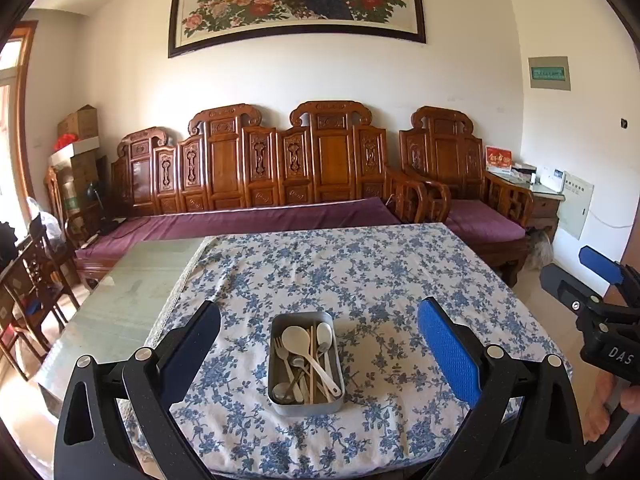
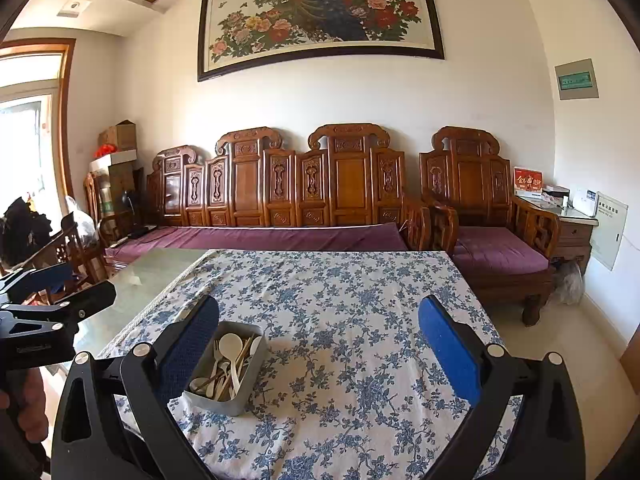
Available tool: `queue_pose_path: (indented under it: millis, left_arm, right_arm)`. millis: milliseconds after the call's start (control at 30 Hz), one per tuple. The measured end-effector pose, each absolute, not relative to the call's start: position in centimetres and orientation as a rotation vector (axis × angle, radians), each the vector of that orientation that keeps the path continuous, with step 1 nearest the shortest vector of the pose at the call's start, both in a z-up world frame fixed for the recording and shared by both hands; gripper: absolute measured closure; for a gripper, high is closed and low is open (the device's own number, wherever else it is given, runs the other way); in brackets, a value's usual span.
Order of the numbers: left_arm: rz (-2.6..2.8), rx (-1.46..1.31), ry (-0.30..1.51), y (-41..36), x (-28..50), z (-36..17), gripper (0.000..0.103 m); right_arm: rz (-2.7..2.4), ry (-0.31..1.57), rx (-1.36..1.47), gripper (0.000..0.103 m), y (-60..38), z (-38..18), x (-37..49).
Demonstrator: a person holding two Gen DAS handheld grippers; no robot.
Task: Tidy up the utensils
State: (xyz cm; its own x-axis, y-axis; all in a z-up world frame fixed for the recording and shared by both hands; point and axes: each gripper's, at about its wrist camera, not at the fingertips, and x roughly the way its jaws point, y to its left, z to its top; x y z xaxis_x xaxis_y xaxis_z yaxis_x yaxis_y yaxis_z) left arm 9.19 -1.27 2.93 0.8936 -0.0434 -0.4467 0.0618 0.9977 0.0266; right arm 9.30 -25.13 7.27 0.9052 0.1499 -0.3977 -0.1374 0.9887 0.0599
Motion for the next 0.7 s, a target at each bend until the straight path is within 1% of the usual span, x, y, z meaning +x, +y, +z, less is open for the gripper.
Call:
queue_pose_path:
  millis: [700]
  left_arm:
    - [-0.052,0.028,0.449,-1.4,8.63,3.33,0.008]
  right_arm:
    - [0.151,0.413,0.038,0.002,-25.05,7.48,9.17]
